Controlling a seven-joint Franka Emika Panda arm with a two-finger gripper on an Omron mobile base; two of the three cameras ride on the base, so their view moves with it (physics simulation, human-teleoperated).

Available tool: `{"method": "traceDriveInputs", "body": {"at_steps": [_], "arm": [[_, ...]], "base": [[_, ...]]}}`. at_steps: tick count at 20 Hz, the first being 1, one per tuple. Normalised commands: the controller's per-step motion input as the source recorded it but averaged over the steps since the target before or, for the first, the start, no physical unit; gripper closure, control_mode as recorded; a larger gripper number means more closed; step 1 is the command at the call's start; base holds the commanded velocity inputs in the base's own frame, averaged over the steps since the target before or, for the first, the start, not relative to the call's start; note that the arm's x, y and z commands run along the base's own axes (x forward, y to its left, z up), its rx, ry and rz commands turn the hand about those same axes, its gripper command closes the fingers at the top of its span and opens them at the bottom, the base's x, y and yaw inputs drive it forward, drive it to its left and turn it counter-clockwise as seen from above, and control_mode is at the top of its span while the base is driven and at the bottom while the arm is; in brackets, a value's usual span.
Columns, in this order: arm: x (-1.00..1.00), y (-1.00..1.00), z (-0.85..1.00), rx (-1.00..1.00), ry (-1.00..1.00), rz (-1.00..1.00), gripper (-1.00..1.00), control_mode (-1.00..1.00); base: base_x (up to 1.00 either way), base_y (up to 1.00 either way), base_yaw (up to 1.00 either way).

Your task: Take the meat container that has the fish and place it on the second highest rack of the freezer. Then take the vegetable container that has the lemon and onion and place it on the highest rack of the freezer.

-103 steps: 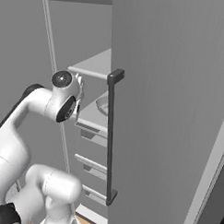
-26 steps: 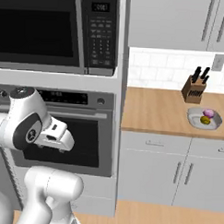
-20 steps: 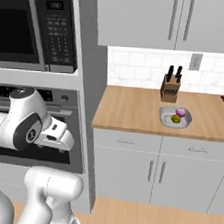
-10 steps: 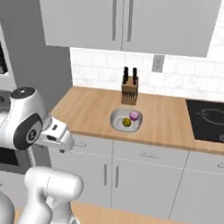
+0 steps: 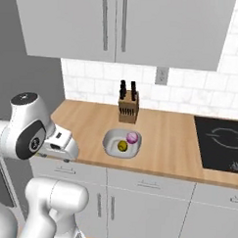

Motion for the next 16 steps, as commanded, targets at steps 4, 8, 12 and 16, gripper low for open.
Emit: {"method": "traceDriveInputs", "body": {"at_steps": [4,8,12,16], "arm": [[0.0,0.0,0.0,0.0,0.0,0.0,-1.0,1.0],[0.0,0.0,0.0,0.0,0.0,0.0,-1.0,1.0],[0.0,0.0,0.0,0.0,0.0,0.0,-1.0,1.0],[0.0,0.0,0.0,0.0,0.0,0.0,-1.0,1.0]], "base": [[0.64,0.19,0.0],[0.48,0.27,0.0],[0.19,0.1,0.0],[0.0,0.0,0.0]]}}
